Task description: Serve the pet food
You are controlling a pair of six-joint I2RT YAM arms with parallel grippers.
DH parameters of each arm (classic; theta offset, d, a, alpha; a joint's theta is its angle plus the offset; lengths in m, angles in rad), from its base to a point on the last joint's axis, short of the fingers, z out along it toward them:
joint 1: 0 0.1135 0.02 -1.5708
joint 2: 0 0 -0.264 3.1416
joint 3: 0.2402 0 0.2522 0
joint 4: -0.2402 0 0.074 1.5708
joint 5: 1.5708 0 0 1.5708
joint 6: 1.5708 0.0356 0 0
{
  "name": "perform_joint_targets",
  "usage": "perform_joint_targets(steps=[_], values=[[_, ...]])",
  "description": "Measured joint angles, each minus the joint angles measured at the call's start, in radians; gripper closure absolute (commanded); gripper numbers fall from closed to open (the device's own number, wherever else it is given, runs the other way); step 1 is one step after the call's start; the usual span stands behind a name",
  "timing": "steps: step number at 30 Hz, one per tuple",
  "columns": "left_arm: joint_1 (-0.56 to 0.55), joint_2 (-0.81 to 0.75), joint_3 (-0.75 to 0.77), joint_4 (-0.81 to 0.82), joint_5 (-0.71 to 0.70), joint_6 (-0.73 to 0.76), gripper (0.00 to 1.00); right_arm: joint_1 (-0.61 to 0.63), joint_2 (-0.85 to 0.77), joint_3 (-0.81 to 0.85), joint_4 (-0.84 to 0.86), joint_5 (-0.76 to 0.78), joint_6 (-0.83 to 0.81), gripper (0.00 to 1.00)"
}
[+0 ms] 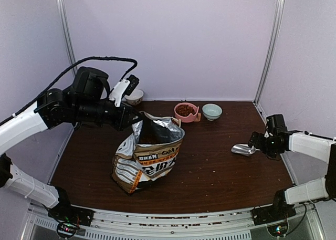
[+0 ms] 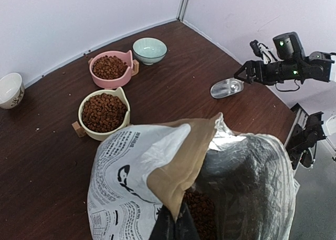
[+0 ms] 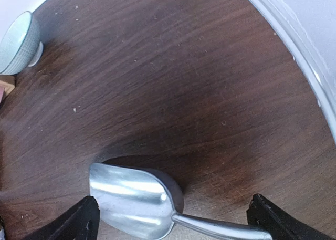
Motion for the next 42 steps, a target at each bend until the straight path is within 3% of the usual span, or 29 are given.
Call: perform_joint_targets(steps=[1,3,7,11,17,24,27,32,38,42], values=[[0.000,-0.003,-0.003,0.002,0.000,0.000,1.00,0.000,-0.017,0.011,-0.019,0.006,-0.030,0.00],[0.000,-0.010,-0.009,0.004,-0.001,-0.001,1.00,0.000,-0.042,0.033,-0.045,-0.014,-0.090,0.13],[0.000,-0.021,-0.022,0.013,-0.002,-0.004,1.00,0.002,-0.058,0.069,-0.092,-0.071,-0.162,0.29],[0.000,-0.024,-0.031,0.023,-0.002,-0.005,1.00,0.008,-0.071,0.075,-0.133,-0.117,-0.196,0.38],[0.000,-0.035,-0.043,0.031,-0.002,-0.005,1.00,0.048,-0.121,0.074,-0.145,-0.304,-0.220,0.43],[0.000,-0.046,-0.059,0.046,-0.004,-0.004,1.00,0.203,-0.104,0.023,-0.122,-0.391,-0.206,0.43],[0.000,-0.051,-0.067,0.055,-0.003,-0.005,1.00,0.241,-0.073,-0.021,-0.083,-0.389,-0.177,0.35],[0.000,-0.054,-0.074,0.062,0.000,-0.006,1.00,0.302,-0.005,-0.042,-0.062,-0.318,-0.150,0.09],[0.000,-0.063,-0.086,0.072,0.003,-0.014,1.00,0.332,-0.027,-0.012,-0.119,-0.133,-0.109,0.11],[0.000,-0.067,-0.089,0.072,0.004,-0.023,1.00,0.367,-0.166,0.043,-0.147,-0.146,-0.058,0.12]])
